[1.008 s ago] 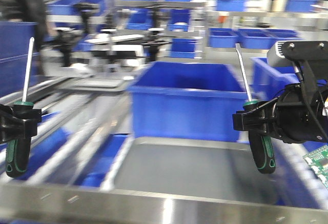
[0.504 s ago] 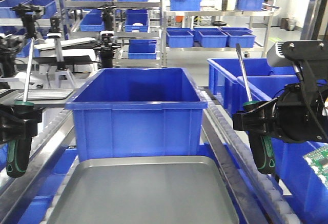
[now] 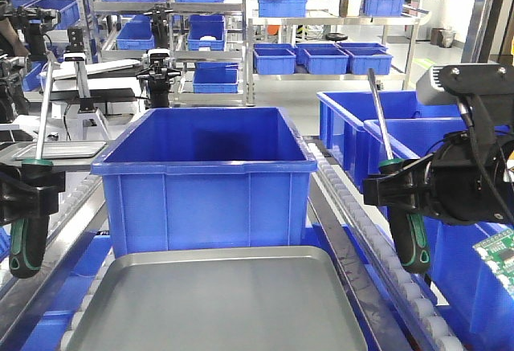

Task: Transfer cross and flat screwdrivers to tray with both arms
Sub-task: 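Lower both screwdrivers onto the grey metal tray and open grippers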

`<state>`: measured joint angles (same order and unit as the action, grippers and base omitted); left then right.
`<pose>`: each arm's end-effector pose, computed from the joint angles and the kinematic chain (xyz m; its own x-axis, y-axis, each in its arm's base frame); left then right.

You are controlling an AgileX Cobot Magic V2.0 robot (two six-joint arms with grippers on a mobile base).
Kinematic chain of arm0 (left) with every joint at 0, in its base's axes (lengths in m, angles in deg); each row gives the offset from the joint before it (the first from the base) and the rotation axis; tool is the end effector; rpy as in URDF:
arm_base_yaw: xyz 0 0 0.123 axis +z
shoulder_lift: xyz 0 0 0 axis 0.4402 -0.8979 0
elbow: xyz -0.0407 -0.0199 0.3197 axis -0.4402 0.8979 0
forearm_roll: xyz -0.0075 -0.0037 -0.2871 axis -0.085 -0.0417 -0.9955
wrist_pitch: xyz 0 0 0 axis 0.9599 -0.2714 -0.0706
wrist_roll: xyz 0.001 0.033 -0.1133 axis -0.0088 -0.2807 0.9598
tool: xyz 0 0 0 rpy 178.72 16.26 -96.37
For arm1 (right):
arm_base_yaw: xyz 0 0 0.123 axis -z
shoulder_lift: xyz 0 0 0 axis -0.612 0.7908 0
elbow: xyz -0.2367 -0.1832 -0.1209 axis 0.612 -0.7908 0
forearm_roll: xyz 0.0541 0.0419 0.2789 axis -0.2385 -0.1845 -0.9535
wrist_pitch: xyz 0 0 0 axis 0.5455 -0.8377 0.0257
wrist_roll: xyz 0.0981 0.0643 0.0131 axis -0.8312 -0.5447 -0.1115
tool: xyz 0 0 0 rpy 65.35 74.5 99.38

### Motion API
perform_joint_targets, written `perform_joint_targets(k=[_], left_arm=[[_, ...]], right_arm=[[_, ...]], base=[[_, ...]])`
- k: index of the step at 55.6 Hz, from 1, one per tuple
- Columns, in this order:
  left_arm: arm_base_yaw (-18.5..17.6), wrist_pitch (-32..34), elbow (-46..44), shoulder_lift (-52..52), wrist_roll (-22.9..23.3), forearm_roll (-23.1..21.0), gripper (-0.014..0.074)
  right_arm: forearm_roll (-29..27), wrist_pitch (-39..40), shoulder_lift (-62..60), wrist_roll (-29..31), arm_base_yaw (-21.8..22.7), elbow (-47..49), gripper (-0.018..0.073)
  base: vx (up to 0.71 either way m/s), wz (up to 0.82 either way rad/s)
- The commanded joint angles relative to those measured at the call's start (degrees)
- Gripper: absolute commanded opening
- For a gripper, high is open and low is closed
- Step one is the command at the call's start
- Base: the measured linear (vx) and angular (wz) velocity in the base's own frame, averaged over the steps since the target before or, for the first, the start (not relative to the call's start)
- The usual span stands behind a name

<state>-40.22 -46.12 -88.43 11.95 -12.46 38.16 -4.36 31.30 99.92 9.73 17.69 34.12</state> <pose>0.2721 -0.0779 0.4269 -0.3878 -0.0227 -0.9215 0.2704 0.9529 -0.1373 0.2998 0.1088 0.4348 -0.4735 -0.0714 -0.8779 -0.2946 0.9521 0.0814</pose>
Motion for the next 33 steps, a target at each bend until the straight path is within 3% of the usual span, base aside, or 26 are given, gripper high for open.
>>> perform_joint_targets(k=[1, 8, 20, 27, 33], left_arm=[[-0.2, 5.0, -1.6, 1.2, 0.5, -0.7, 0.0003], [-0.2, 4.9, -1.6, 1.2, 0.5, -0.8, 0.0003], [-2.1, 6.6, -1.6, -4.0, -0.2, -0.8, 0.0003], [-5.6, 8.2, -1.6, -9.2, -0.1, -1.3, 0.0004], [-7.7, 11.2, -1.6, -13.8, 0.1, -3.8, 0.0009]], right_arm=[[0.5, 5.1, -1.7, 0.5, 0.2, 1.8, -0.0008], [-0.5, 5.7, -1.7, 0.1, 0.2, 1.8, -0.0008], [-11.2, 8.7, 4.2, 4.9, 0.1, 1.8, -0.0008], [-20.7, 9.0, 9.6, 14.2, -0.5, 1.8, -0.0008], [-25.5, 11.7, 13.9, 23.6, -2.9, 1.8, -0.0007]], base=[[0.0, 0.0], [0.0, 0.0], [0.0, 0.0], [0.0, 0.0], [0.0, 0.0]])
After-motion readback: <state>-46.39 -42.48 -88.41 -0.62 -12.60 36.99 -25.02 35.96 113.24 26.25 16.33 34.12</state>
